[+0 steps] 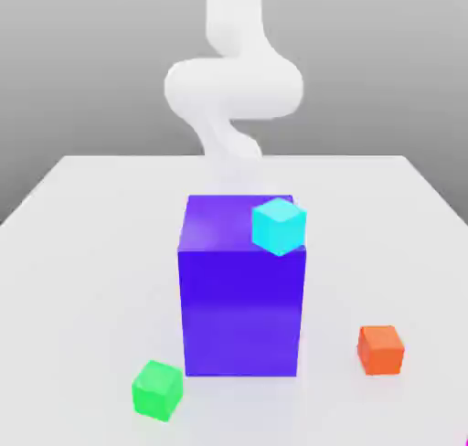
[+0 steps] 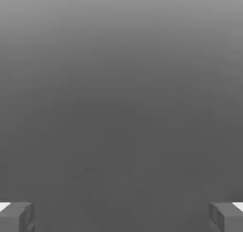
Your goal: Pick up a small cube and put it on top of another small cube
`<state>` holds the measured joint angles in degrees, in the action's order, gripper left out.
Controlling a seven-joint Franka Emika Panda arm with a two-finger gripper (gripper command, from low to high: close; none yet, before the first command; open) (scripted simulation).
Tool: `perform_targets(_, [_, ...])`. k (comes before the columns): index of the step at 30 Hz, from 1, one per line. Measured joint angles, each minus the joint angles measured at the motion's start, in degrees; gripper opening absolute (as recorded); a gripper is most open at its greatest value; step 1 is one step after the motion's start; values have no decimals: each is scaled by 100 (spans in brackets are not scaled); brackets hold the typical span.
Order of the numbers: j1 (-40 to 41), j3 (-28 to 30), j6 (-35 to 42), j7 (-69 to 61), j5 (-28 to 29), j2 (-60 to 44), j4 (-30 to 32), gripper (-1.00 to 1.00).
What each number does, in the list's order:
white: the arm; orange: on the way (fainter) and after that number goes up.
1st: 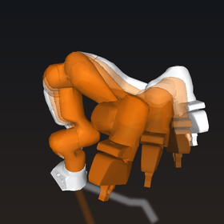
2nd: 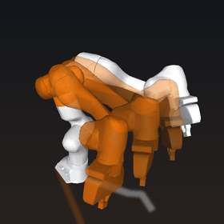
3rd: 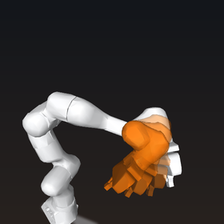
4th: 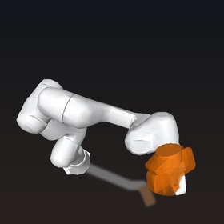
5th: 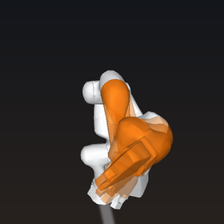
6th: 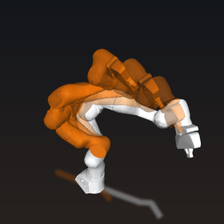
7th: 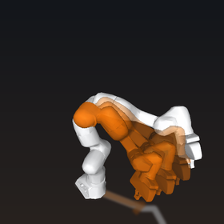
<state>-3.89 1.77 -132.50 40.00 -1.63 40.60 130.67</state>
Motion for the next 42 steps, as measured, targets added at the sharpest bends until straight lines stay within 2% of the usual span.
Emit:
perform_targets(10, [-1321,486,-277,-2432,-766,-2126,-451,0])
perform_targets(20, [-2113,303,-582,-4618,-1225,-4183,-886,0])
perform_targets(26, [-2330,52,-844,-5595,-996,-5345,-1121,0])
perform_targets(34, [-2788,-145,-1228,-6483,-48,-6783,-1421,0])
perform_targets(38, [-2873,-146,-1751,-6590,123,-7599,-1615,0])
perform_targets(39, [-2874,-148,-1855,-6595,124,-7742,-1649,-100])
perform_targets(42, [-2874,-148,-1851,-6596,123,-7742,-1649,-100])
